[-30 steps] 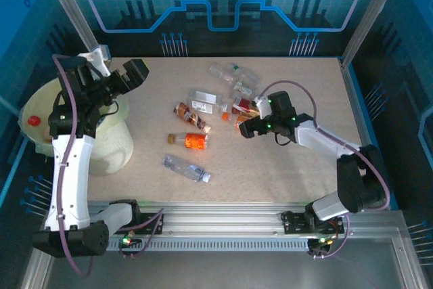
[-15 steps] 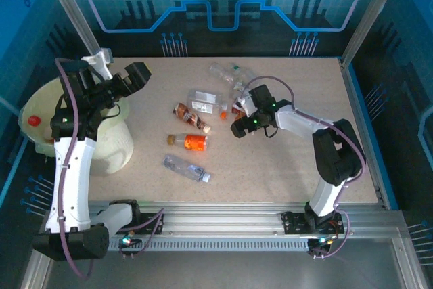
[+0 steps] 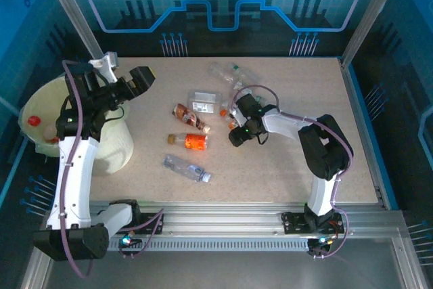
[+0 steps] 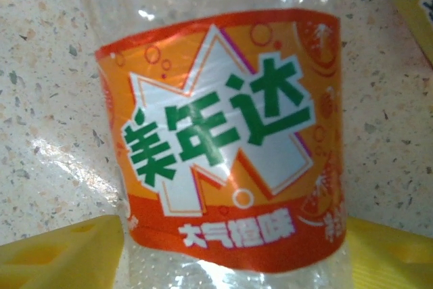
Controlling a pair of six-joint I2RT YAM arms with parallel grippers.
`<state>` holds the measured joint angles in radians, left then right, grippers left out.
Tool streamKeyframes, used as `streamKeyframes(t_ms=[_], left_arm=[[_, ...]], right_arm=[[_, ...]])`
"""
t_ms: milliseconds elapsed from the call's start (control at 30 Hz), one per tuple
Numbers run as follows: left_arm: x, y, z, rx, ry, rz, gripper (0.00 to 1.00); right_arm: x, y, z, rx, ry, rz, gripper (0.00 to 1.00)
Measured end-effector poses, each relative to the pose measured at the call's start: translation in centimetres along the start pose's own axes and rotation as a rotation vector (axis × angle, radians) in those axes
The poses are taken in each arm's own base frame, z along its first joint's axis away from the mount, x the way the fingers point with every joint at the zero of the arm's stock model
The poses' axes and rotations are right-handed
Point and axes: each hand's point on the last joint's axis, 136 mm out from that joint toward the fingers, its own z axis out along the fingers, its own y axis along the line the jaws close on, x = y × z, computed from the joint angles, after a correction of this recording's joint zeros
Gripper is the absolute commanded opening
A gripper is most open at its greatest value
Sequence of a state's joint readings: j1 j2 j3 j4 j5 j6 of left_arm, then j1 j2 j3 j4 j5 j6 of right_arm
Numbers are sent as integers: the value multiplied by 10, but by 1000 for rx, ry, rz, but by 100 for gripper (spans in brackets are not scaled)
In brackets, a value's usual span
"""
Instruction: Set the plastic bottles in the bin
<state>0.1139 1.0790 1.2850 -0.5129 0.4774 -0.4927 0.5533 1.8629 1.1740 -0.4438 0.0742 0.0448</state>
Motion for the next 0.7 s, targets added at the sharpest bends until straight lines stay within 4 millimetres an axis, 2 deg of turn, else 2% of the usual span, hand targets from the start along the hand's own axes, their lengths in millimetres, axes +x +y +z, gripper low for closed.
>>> streamKeyframes(t_ms=[133, 300, 533, 700], left_arm=[[16, 1, 11, 9, 49, -18, 99], [43, -20, 31, 67, 138, 2, 99], [79, -39, 66, 112, 246, 29, 99], [105, -49, 85, 138, 302, 36, 99]], right_arm=[[-3, -1, 0, 33, -14, 2, 59], [3, 0, -10, 37, -51, 20, 51], [0, 2, -55, 25, -203, 61, 48], [-7, 13, -90, -43, -334, 71, 48]])
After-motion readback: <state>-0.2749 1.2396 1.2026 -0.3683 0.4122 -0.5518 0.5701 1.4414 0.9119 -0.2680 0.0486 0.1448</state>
